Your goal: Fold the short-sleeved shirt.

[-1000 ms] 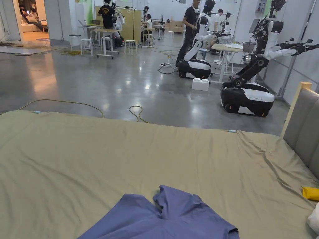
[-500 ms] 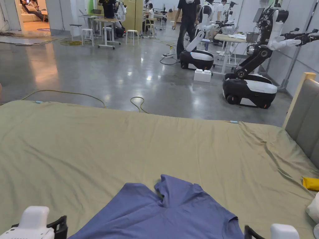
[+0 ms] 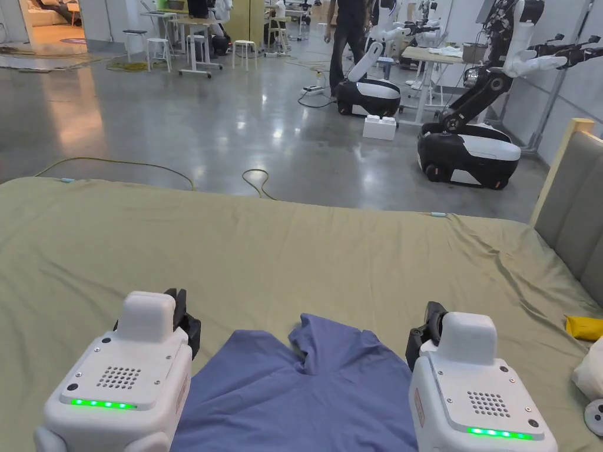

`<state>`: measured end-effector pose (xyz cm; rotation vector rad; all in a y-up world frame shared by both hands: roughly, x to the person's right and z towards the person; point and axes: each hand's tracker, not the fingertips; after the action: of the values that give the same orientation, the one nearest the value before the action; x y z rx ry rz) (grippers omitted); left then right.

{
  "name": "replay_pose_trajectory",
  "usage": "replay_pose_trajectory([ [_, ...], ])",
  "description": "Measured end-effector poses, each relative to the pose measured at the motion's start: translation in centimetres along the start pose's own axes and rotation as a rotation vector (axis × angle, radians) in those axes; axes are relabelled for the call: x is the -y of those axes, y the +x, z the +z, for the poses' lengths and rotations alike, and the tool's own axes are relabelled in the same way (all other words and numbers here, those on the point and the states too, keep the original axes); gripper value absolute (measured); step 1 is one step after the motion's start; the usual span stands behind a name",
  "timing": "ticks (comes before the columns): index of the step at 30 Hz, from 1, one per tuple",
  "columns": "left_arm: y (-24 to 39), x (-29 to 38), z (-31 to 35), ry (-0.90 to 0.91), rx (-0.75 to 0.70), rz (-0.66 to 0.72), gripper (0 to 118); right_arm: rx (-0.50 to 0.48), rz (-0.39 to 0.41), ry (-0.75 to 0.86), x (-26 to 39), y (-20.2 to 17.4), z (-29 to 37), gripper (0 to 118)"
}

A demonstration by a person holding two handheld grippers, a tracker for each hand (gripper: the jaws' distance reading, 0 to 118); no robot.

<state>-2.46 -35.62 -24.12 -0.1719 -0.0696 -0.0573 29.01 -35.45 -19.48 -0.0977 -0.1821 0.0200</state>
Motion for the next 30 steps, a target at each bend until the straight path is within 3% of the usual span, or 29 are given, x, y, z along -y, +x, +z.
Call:
replay_pose_trajectory([
  [7,-2.4,0.8,-0.3,-0.043,-0.013,0.037,2,0.001,-0.022,0.014,0.2,0.4,-0.3,0],
  [12,-7.5,4.0,-1.4,-0.291,-0.035,0.068,2,-0.01,-0.005,-0.035,1.0,0.8,-0.9,0],
  [21,-15.8,10.6,-4.8,-0.773,-0.093,0.249,2,-0.037,0.017,-0.136,3.5,-0.1,-2.9,0],
  [22,-16.1,11.2,-5.2,-0.805,-0.092,0.262,8,-0.042,0.019,-0.146,3.7,-0.3,-3.1,0],
  [25,-16.4,12.7,-6.3,-0.929,-0.099,0.327,79,-0.053,0.032,-0.176,4.3,-0.8,-3.7,0],
  [30,-15.8,14.7,-7.0,-1.106,-0.201,0.356,83,-0.062,0.057,-0.228,5.1,-1.2,-4.7,0],
])
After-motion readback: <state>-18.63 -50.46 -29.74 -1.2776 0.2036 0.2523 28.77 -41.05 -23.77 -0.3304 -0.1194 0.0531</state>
